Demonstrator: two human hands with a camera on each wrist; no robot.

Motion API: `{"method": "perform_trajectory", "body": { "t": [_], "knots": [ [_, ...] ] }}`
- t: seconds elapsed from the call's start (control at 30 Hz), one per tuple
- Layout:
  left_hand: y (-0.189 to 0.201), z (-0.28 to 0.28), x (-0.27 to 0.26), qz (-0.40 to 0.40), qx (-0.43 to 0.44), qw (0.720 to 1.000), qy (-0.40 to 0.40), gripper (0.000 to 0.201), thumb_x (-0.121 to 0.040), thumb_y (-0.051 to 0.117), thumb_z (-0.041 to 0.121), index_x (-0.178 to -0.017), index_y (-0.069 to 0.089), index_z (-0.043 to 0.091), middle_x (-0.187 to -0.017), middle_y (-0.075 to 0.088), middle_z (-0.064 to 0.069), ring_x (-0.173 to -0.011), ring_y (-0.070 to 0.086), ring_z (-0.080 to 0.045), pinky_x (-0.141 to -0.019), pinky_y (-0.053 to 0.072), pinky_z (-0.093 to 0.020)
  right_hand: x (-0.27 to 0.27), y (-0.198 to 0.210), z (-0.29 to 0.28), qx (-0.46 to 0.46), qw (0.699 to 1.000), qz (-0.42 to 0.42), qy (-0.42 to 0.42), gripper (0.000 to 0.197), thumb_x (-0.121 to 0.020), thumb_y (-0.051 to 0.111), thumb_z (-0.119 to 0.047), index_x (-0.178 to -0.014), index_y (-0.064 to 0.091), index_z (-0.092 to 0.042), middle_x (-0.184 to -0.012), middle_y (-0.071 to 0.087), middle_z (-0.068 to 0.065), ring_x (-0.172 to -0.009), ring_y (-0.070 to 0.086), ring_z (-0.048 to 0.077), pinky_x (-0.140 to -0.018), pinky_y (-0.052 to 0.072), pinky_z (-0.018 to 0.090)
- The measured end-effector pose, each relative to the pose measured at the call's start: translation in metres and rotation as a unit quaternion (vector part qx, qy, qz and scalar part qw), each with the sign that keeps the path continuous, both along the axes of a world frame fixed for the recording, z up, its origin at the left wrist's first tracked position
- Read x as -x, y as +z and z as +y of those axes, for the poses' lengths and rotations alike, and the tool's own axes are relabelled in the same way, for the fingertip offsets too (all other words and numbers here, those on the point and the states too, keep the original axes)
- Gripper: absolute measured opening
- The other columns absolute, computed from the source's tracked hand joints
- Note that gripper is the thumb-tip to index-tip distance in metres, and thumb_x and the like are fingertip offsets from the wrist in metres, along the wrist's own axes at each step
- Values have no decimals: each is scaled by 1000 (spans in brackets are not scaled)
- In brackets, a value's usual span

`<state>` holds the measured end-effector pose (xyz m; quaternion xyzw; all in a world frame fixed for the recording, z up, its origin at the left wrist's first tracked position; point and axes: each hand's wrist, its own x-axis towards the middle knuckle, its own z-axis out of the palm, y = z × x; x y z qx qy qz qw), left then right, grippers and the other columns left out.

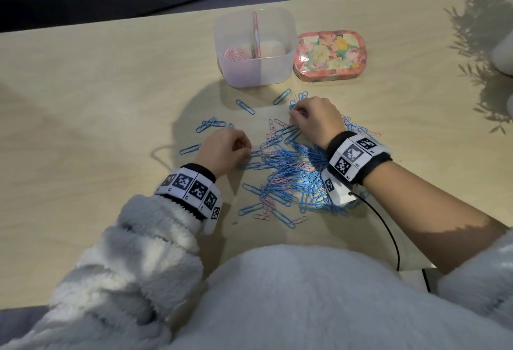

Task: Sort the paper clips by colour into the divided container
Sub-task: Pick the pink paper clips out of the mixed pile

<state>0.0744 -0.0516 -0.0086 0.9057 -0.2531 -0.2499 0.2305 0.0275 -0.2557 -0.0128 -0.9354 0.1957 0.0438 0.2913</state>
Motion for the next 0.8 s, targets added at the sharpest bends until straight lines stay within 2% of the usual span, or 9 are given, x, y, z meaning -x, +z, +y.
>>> {"method": "perform_trajectory", "body": {
  "t": [0.1,0.17,0.23,0.3,0.4,0.5,0.63,0.73,0.8],
  "knots": [
    [5,-14,-7,-44,39,998,-27,14,-84,57,7,-94,66,11,-93,56,-6,-81,52,-18,-78,45,-34,-2,0,-2,-95,994,-24,-52,21,-85,51,-16,-84,71,-8,-89,72,13,-85,64,28,-76,49,30],
    [6,-28,-11,-69,49,993,-86,25,-84,54,2,-104,65,11,-106,59,-9,-92,56,-24,-84,45,-36,-2,4,-1,-121,991,-15,-45,20,-84,54,-11,-91,73,-8,-95,73,12,-83,62,20,-77,45,23],
    [4,-42,-18,-81,26,984,-158,35,-83,54,3,-116,62,13,-121,59,-9,-107,55,-28,-92,44,-41,-3,5,1,-102,995,10,-19,18,-84,57,-15,-90,73,-11,-93,72,12,-85,63,22,-78,47,26],
    [0,-52,-25,-94,-14,971,-219,40,-82,58,6,-121,60,17,-128,58,-5,-111,53,-30,-95,44,-45,-2,4,2,-70,997,27,-12,15,-83,59,-20,-86,73,-16,-91,72,9,-87,64,25,-78,51,31],
    [-2,-54,-30,-105,-18,962,-253,24,-81,61,10,-103,69,14,-117,66,-3,-103,57,-32,-90,46,-45,0,3,3,-57,998,34,-11,12,-80,64,-22,-85,74,-20,-90,72,4,-85,62,22,-75,50,30],
    [-3,-50,-28,-118,4,963,-242,16,-81,60,9,-91,73,10,-112,68,-6,-97,57,-32,-85,47,-44,8,2,3,-41,997,55,23,6,-76,68,-22,-79,74,-20,-75,63,-1,-79,59,20,-67,40,26],
    [-9,-44,-27,-129,11,966,-223,16,-82,58,9,-88,73,9,-111,69,-7,-94,59,-34,-82,48,-44,22,4,-4,-21,994,84,61,6,-76,67,-16,-76,73,-17,-74,58,-3,-82,61,21,-70,44,27],
    [-6,-42,-29,-123,25,966,-225,15,-81,60,8,-90,73,11,-110,69,-6,-95,61,-31,-81,47,-35,20,5,-11,-45,995,78,44,8,-73,70,-15,-79,74,-16,-77,62,2,-86,63,24,-71,44,27],
    [-3,-43,-30,-125,19,963,-237,17,-82,62,9,-95,72,12,-112,67,-6,-97,60,-29,-79,47,-35,12,6,-12,-41,997,54,23,13,-74,69,-17,-85,75,-18,-87,69,6,-90,63,25,-71,43,26]
  ]
}}
